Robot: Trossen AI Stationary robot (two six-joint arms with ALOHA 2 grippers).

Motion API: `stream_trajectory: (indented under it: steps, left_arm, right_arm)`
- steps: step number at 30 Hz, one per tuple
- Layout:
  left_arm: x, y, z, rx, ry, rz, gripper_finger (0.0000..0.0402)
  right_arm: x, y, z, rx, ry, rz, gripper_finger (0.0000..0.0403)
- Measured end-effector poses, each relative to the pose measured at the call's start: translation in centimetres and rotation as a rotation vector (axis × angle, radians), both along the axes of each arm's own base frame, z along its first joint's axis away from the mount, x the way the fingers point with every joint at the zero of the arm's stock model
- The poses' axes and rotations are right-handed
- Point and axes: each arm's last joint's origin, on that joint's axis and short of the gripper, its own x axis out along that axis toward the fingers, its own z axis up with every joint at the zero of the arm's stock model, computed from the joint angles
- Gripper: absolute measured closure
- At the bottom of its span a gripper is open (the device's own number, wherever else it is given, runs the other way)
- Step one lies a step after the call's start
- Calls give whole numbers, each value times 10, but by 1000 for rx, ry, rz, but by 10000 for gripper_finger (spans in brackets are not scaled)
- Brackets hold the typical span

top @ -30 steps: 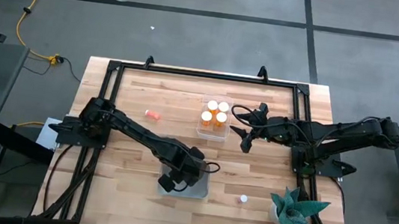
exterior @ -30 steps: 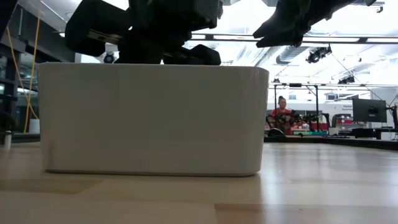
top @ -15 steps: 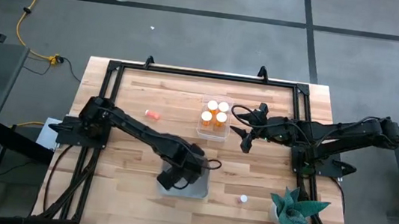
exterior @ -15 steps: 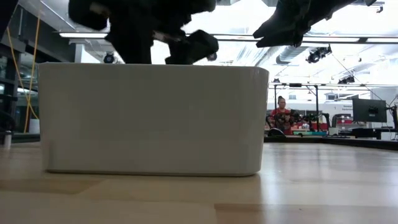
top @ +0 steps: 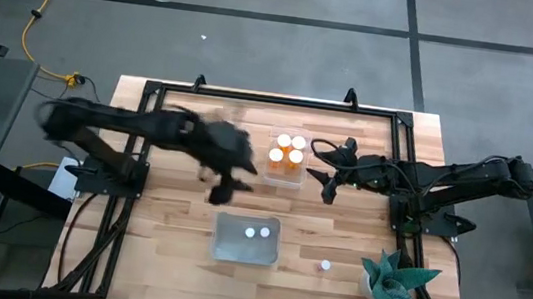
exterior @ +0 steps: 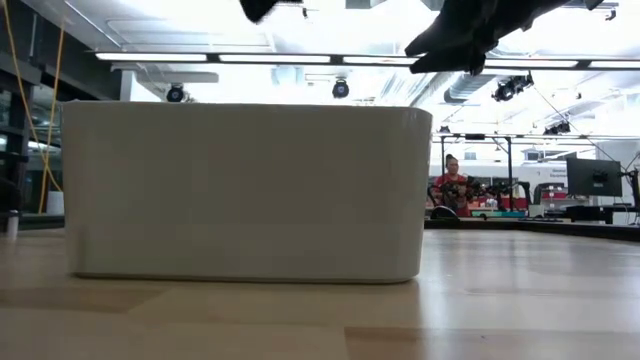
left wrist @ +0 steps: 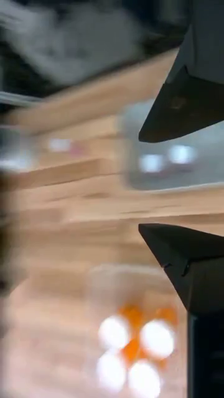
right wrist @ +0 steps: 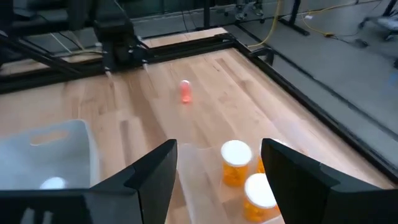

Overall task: Pick and place medicine bottles into bin by pill shape (circle, oval)
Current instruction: Put the bottom right pink pill bottle into the gray bin

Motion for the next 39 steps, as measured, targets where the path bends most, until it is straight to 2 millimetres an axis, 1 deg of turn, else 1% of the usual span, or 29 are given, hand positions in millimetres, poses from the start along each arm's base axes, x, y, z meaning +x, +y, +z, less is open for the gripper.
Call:
stream_trajectory:
  steps: [2, 3, 5, 7, 9, 11, 13, 15, 19, 22, 23, 26, 28, 30, 33, 36, 39]
  left_arm:
    - [-23, 1, 10, -13, -193, 82, 197]
    - [-37, 0, 9, -18, -249, 116, 200]
    - [-60, -2, 8, -33, -390, 178, 204]
    - [-84, -5, 0, -43, -472, 230, 207]
    - [-101, -8, -6, -59, -569, 272, 208]
    - [-117, -10, -17, -74, -612, 298, 208]
    - [-127, -11, -24, -84, -668, 299, 208]
    - [-136, -12, -32, -88, -679, 294, 208]
    - [-147, -11, -37, -91, -699, 294, 209]
    - [-151, -11, -36, -93, -710, 294, 208]
    - [-152, -11, -36, -94, -717, 293, 208]
    - [-152, -12, -35, -97, -719, 285, 208]
    - [-152, -12, -35, -93, -719, 283, 208]
    - [-152, -12, -35, -85, -716, 280, 208]
    - [-151, -12, -36, -85, -712, 280, 208]
    - [-152, -12, -36, -97, -713, 285, 208]
    - [-151, -12, -36, -97, -713, 285, 208]
  right_arm:
    - [1, 1, 0, 36, -13, 14, 176]
    - [1, 1, 2, 51, -30, 28, 176]
    - [2, 2, 3, 67, -49, 64, 176]
    - [3, 3, 5, 63, -66, 93, 176]
    - [4, 4, 7, 51, -83, 105, 176]
    - [4, 4, 9, 54, -105, 105, 176]
    - [5, 4, 11, 61, -125, 103, 176]
    - [5, 4, 13, 85, -152, 96, 176]
    - [6, 4, 15, 142, -186, 75, 176]
    - [8, 5, 25, 189, -170, 47, 176]
    - [10, 8, 30, 197, -139, 49, 176]
    - [19, 20, 44, 209, 30, 72, 176]
    - [25, 31, 50, 210, 184, 115, 176]
    - [33, 45, 57, 225, 300, 192, 176]
    - [40, 68, 60, 252, 502, 309, 176]
    - [42, 94, 55, 274, 693, 371, 176]
    - [40, 120, 42, 262, 837, 399, 176]
